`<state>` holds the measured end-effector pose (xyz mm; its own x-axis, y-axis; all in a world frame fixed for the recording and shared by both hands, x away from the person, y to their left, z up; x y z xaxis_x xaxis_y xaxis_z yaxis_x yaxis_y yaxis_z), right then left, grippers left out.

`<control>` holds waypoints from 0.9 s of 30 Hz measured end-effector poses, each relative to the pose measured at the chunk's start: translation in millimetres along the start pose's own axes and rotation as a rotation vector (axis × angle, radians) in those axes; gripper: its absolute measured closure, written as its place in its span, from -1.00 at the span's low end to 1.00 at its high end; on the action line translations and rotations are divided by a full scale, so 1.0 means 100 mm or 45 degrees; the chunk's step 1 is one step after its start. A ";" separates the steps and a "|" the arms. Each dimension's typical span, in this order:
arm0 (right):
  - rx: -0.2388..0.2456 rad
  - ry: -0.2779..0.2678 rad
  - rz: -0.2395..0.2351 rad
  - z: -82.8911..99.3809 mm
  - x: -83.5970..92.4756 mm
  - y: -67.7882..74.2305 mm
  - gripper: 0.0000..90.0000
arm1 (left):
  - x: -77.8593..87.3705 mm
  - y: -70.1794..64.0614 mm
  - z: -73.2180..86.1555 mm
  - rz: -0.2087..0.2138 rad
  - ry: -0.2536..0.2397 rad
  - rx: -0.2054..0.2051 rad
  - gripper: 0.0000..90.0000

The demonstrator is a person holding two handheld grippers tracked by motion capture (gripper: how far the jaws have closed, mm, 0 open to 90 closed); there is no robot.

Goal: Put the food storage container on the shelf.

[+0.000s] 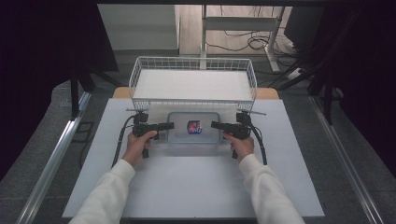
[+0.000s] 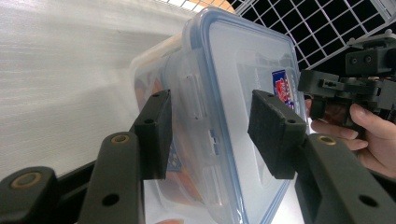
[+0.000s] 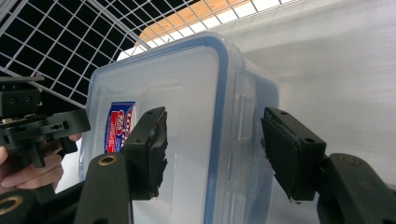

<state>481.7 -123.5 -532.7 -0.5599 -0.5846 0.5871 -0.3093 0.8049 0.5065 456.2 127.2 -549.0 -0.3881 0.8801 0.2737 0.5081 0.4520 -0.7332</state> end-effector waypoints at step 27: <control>0.560 -0.102 0.141 0.39 0.79 0.27 -0.08 | 0.46 -0.48 0.54 -0.224 0.148 -0.337 -0.28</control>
<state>399.6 -143.9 -497.5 -0.6604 -0.4966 0.5633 -0.5312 0.8391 0.1170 372.0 138.2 -534.7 -0.4048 0.7889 0.4624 0.6289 0.6073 -0.4855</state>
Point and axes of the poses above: each handheld gripper's, and its own axes: x roughly backward along the jaws, z roughly out of its underside, y roughly to its left, the point moved 8 cm from there along -x, roughly forward along the jaws, and after that the axes turned 9 degrees about z, right-handed, at the moved point
